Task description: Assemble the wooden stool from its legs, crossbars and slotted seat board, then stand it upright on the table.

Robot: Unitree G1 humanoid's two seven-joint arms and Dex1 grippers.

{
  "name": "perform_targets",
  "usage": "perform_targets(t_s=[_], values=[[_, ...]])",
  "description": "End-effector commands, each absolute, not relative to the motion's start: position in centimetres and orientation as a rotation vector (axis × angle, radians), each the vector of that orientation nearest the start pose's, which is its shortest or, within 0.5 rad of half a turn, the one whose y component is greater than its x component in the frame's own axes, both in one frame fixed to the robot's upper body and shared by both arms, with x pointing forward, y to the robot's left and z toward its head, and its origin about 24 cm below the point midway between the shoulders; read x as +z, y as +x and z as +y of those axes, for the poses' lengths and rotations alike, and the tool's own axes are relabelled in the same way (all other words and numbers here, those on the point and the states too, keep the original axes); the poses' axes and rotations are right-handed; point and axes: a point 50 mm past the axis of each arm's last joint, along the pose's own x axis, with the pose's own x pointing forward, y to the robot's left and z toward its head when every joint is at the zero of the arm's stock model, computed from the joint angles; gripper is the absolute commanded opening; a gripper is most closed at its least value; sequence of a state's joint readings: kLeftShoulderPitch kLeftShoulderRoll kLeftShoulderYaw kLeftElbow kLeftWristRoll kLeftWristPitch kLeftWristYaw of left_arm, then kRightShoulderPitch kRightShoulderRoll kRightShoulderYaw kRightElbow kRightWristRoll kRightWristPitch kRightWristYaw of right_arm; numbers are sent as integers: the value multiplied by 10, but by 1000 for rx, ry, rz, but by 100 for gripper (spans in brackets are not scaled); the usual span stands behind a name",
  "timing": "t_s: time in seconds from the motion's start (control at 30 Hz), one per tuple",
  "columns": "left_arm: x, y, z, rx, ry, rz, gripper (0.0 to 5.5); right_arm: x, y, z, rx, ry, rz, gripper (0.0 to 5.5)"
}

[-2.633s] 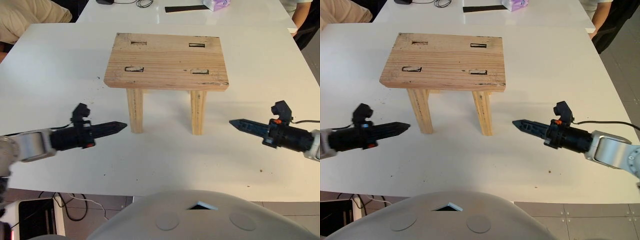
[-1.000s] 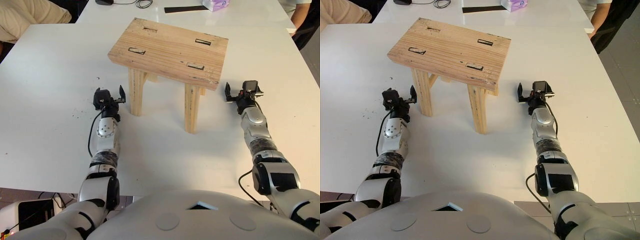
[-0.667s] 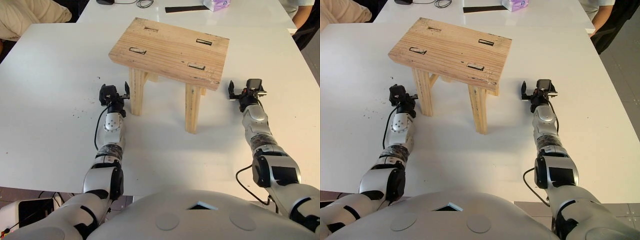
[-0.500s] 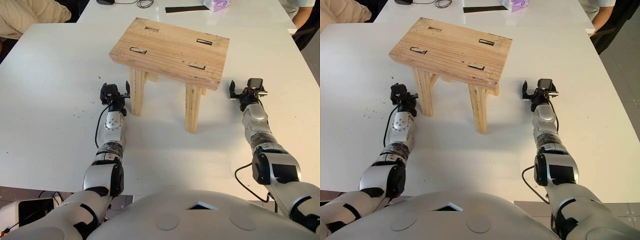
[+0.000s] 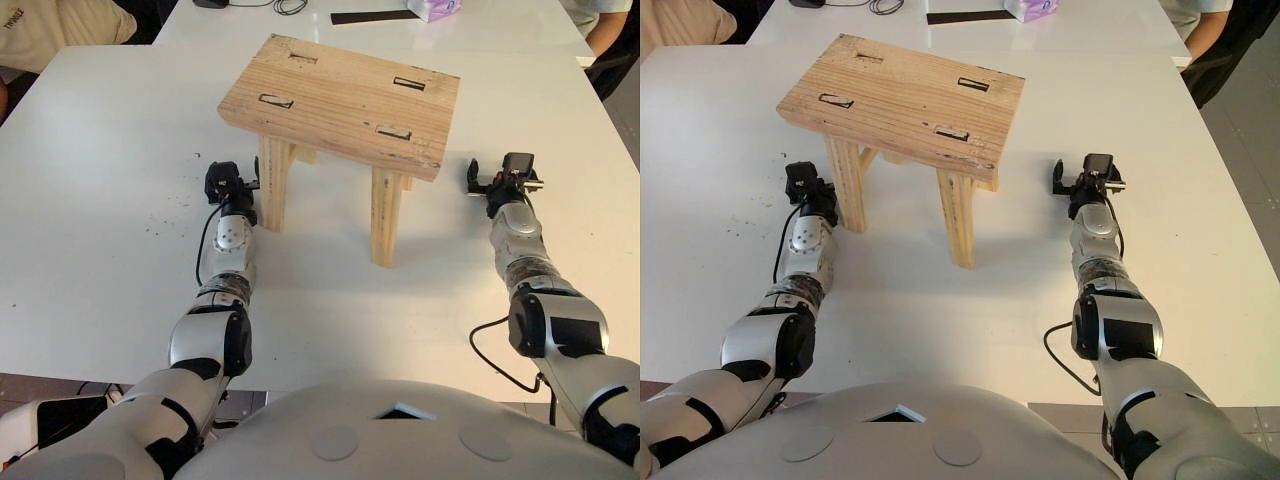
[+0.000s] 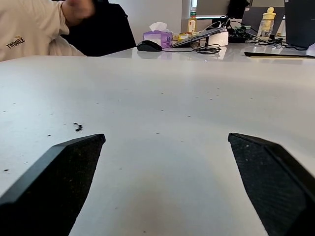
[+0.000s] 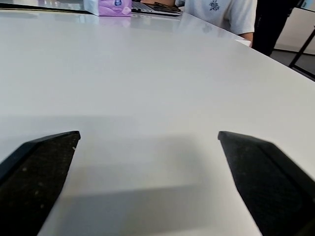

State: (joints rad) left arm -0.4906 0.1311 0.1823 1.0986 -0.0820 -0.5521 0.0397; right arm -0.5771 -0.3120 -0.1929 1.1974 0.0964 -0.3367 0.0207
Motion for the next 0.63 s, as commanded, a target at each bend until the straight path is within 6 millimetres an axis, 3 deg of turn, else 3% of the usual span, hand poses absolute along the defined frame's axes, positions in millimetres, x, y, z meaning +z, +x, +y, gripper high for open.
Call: perform_targets(t_s=[0.03, 0.4, 0.5, 0.63], values=[[-28, 301, 197, 165, -4, 159, 464, -22, 308, -253, -240, -61, 341, 517], [-27, 300, 200, 159, -6, 156, 464, -25, 304, -255, -274, -14, 355, 517], [-27, 300, 199, 159, -5, 155, 464, -24, 307, -248, -293, 82, 333, 517], [-26, 301, 198, 154, -2, 148, 464, -7, 326, -228, -280, 479, 207, 517]])
